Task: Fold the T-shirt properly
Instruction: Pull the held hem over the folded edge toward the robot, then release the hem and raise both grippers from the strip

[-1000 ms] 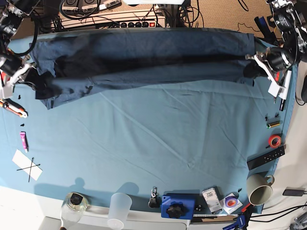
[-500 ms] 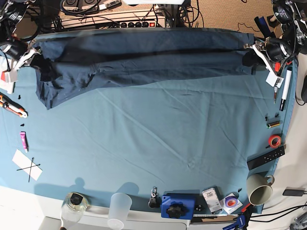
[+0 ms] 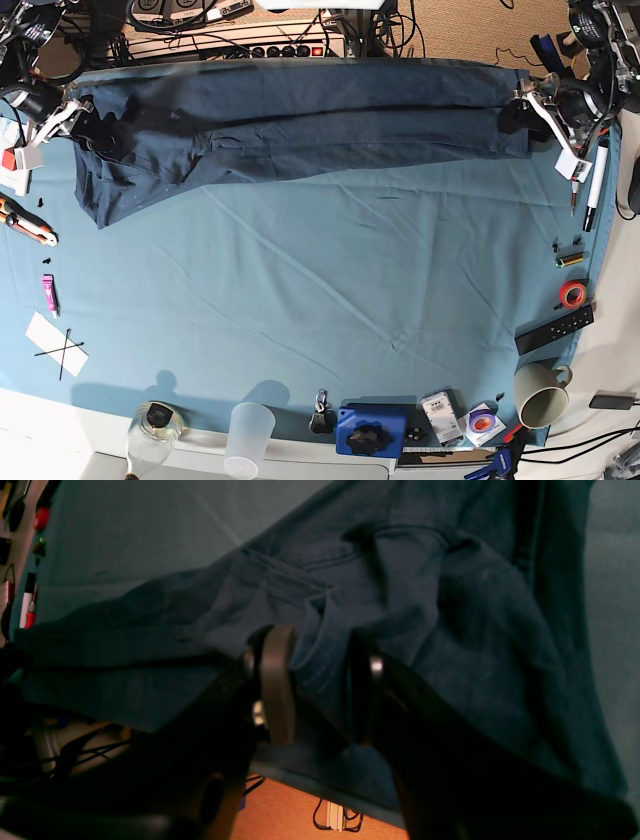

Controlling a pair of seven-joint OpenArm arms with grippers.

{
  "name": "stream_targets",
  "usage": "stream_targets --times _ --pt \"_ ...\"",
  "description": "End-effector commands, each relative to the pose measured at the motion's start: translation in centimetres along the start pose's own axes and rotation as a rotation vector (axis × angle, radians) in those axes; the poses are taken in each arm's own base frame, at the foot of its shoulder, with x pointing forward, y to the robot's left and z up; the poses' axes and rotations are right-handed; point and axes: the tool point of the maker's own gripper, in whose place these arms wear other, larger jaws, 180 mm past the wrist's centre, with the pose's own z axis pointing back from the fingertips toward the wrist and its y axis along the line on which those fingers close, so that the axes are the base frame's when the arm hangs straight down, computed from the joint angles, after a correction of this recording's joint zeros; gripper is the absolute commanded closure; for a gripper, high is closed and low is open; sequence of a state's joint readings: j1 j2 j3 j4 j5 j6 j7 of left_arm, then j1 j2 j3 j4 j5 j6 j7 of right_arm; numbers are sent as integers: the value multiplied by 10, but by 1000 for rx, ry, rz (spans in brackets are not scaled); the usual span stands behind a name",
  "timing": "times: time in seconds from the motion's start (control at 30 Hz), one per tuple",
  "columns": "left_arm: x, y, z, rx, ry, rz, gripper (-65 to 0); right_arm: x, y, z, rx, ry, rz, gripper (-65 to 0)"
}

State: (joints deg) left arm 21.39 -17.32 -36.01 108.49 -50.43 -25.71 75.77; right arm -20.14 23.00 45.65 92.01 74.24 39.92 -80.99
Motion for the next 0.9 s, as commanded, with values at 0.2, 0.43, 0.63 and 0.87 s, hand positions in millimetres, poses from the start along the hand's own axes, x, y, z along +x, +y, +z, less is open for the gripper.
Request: stream_targets --times 0.2,0.43,0.63,0.87 --pt "10 16 4 89 -38 13 -391 17 3 7 7 -44 35 -187" --pt "-22 20 -12 18 49 160 -391 17 3 7 6 -44 35 -187" --pt "-36 1 -19 -139 86 224 -373 18 3 7 7 -44 35 -187" --pt "-30 2 -20 -149 47 267 -120 17 3 7 7 -44 35 -187"
